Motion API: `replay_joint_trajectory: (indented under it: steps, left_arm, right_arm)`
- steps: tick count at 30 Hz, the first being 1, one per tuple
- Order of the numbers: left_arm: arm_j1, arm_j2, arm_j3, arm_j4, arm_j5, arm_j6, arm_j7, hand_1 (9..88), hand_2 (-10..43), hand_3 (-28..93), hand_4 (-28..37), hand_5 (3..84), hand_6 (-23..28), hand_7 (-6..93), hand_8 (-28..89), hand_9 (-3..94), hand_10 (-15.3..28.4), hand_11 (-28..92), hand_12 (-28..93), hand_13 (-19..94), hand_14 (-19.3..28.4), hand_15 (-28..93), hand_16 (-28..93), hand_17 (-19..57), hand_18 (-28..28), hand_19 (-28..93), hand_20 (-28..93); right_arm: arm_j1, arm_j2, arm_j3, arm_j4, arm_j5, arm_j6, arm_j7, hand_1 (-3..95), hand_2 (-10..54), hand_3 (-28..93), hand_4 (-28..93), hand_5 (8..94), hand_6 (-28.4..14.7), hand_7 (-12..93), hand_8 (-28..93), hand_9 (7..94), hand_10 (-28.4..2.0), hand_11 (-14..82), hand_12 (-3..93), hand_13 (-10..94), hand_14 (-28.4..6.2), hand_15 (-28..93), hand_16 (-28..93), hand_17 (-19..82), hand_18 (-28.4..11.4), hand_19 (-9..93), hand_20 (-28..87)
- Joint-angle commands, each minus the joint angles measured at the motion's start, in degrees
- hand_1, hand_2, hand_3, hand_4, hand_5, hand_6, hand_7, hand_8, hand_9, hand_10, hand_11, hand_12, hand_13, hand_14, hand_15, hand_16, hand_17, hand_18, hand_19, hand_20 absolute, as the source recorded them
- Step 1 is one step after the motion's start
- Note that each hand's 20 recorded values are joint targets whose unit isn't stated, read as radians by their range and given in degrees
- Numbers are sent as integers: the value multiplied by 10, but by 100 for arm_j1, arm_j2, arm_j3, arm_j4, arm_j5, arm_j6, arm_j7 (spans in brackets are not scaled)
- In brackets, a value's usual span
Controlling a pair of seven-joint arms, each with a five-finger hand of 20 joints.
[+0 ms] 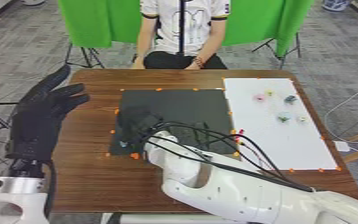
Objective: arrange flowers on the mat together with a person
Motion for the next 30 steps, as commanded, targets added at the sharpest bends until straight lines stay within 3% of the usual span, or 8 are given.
replay_joint_trajectory:
  steps: [1,4,6,9,11,15,21,30]
  left_arm:
    - [689,-42,-306,-77,-52,296,193,217,0,788,-283,333,62,165,-110,352,197,277,118,252,276,565,-94,-90,235,489,181]
    - [852,-61,-377,-73,-50,372,222,217,0,787,-283,333,63,166,-110,350,197,275,117,251,276,564,-94,-90,235,488,181]
    - [941,-147,-440,-98,74,392,103,216,1,788,-283,333,63,166,-110,349,197,275,118,250,276,563,-95,-92,233,487,179]
    - [1044,-214,-463,-123,186,425,-51,218,2,787,-283,334,63,165,-110,348,196,274,118,248,275,563,-95,-95,229,480,176]
    - [1150,-253,-470,-144,155,435,-37,217,2,788,-283,334,63,165,-110,343,195,271,117,245,273,560,-95,-97,227,477,174]
    - [1219,-254,-438,-160,134,447,28,217,2,787,-283,334,63,164,-109,337,193,264,115,243,272,552,-97,-96,226,474,171]
    - [1194,-331,-410,-113,161,310,-200,216,3,786,-283,334,62,157,-108,331,189,251,113,243,271,538,-95,-97,226,470,164]
    - [1382,-377,-416,-126,153,355,-113,210,3,783,-283,314,42,146,-107,312,178,227,110,232,265,515,-91,-98,227,462,155]
  right_arm:
    - [-581,449,1481,-1358,1549,-179,-242,396,-95,667,-283,646,15,152,-123,771,-120,312,187,733,-81,571,185,264,-180,762,100]
    - [-1491,441,2662,-1855,2731,-405,-384,348,-49,676,-275,646,6,153,-121,740,-139,291,179,693,-100,571,175,243,-185,738,92]
    - [-2168,278,3558,-2036,3879,-703,-512,326,-20,685,-268,630,-2,154,-120,703,-153,274,171,649,-116,574,160,224,-192,713,89]
    - [-2854,309,4344,-2082,5867,-287,-895,293,26,697,-261,599,-12,159,-120,638,-174,245,158,574,-143,574,131,181,-208,672,91]
    - [-3197,376,4704,-2103,6878,-5,-1062,286,53,715,-254,596,-16,164,-121,621,-180,243,156,556,-150,585,120,172,-207,668,99]
    - [-3814,762,5202,-2269,7338,238,-1727,281,58,743,-251,580,-22,164,-125,586,-182,244,154,509,-166,601,109,144,-210,647,109]
    - [-4985,659,6506,-2560,8016,38,-2163,257,64,761,-260,547,-16,152,-123,539,-181,207,145,457,-175,555,87,118,-211,593,124]
    - [-6190,540,7636,-2760,8447,-26,-2380,229,68,755,-268,476,0,126,-110,469,-179,142,143,389,-188,470,92,87,-221,537,144]
